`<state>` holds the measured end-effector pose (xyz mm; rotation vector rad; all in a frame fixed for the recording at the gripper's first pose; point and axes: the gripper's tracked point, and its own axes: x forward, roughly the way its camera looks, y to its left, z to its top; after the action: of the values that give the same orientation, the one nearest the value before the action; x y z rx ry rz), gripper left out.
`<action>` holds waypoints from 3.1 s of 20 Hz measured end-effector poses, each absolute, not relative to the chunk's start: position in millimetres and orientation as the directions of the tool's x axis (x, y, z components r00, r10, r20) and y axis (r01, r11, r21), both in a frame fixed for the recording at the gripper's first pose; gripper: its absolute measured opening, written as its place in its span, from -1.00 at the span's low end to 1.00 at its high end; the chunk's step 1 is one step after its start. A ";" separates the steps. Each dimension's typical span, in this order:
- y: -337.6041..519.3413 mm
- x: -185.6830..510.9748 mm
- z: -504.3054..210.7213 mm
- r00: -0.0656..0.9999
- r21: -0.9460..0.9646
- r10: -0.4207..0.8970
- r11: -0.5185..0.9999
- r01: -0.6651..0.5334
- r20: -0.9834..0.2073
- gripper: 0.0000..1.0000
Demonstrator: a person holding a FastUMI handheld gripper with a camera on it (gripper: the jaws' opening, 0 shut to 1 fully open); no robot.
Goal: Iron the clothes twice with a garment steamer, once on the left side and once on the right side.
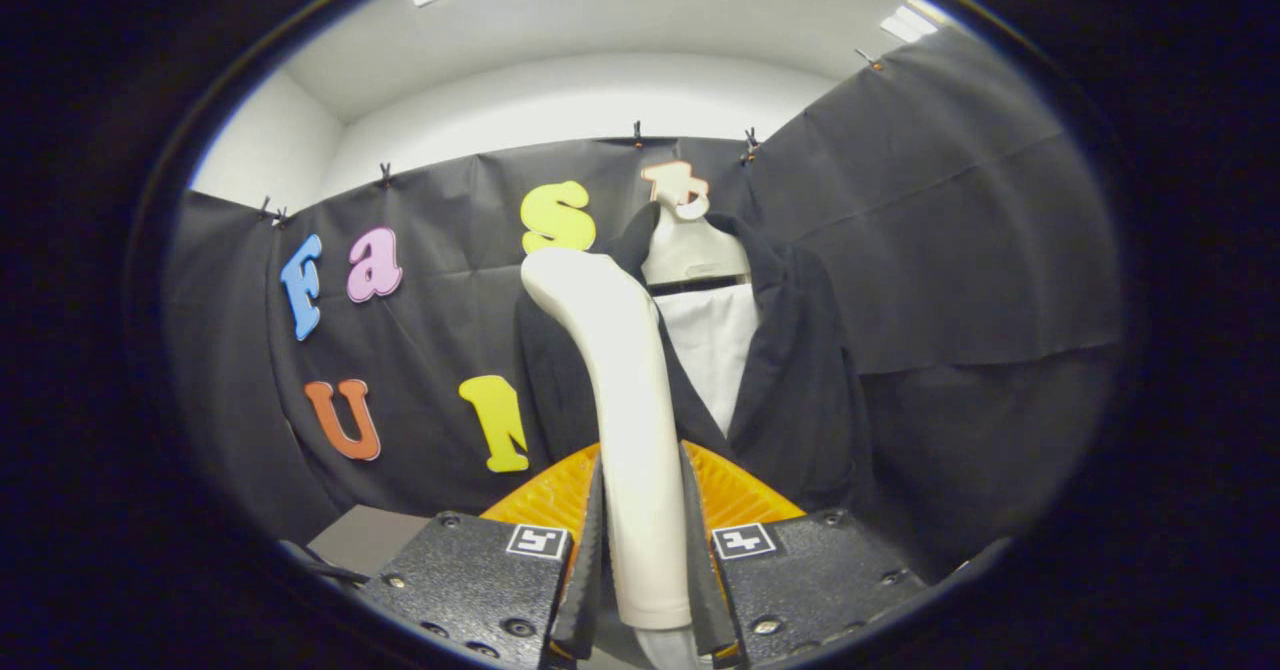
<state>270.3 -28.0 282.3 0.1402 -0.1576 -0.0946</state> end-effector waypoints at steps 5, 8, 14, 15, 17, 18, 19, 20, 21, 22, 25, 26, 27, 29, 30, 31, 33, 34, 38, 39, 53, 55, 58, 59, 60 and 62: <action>-34.4 299.8 267.8 0.985 0.123 -0.133 0.985 0.119 0.111 -0.21; -40.7 304.8 252.6 0.988 0.105 -0.133 0.987 0.124 0.079 -0.21; -48.2 313.5 228.3 0.989 0.098 -0.144 0.985 0.142 0.013 -0.21; -49.4 314.8 223.1 0.989 0.097 -0.146 0.985 0.145 0.002 -0.21; -51.5 317.6 205.3 0.988 0.095 -0.151 0.984 0.152 -0.024 -0.21; -55.2 315.8 196.5 0.988 0.093 -0.154 0.983 0.156 -0.033 -0.21; -63.6 315.0 191.5 0.987 0.088 -0.156 0.983 0.159 -0.045 -0.21; -65.6 316.1 186.4 0.986 0.089 -0.157 0.983 0.162 -0.057 -0.21; -65.0 317.2 181.3 0.985 0.092 -0.158 0.982 0.164 -0.068 -0.21; -65.5 317.7 176.8 0.984 0.093 -0.159 0.982 0.166 -0.079 -0.21; -68.8 316.7 160.6 0.982 0.083 -0.162 0.982 0.171 -0.102 -0.21; -70.0 316.1 156.2 0.981 0.081 -0.160 0.982 0.169 -0.109 -0.21; -71.0 315.7 150.8 0.981 0.080 -0.158 0.983 0.168 -0.116 -0.21; -71.2 316.0 138.5 0.978 0.075 -0.158 0.983 0.169 -0.135 -0.21; -72.8 315.8 134.4 0.977 0.072 -0.159 0.983 0.170 -0.144 -0.21; -74.0 316.1 128.1 0.975 0.071 -0.159 0.983 0.171 -0.154 -0.21; -77.0 317.2 113.8 0.969 0.074 -0.161 0.981 0.177 -0.186 -0.21; -78.4 317.6 107.6 0.965 0.073 -0.166 0.980 0.183 -0.202 -0.21; -78.2 320.1 85.2 0.952 0.075 -0.174 0.977 0.198 -0.250 -0.21; -83.0 319.2 73.7 0.948 0.074 -0.176 0.977 0.202 -0.266 -0.21; -94.9 318.8 11.2 0.907 0.072 -0.172 0.974 0.215 -0.383 -0.21; -93.7 319.7 6.0 0.901 0.068 -0.171 0.974 0.215 -0.399 -0.21; -90.4 321.4 -8.6 0.888 0.062 -0.170 0.974 0.217 -0.427 -0.21; -90.1 322.7 -13.0 0.883 0.057 -0.172 0.974 0.218 -0.437 -0.21; -89.5 323.9 -17.7 0.878 0.052 -0.173 0.974 0.219 -0.446 -0.21; -87.6 324.0 -31.1 0.870 0.046 -0.172 0.975 0.217 -0.463 -0.21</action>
<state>324.0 -87.6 -31.1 0.0977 0.4749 -0.2036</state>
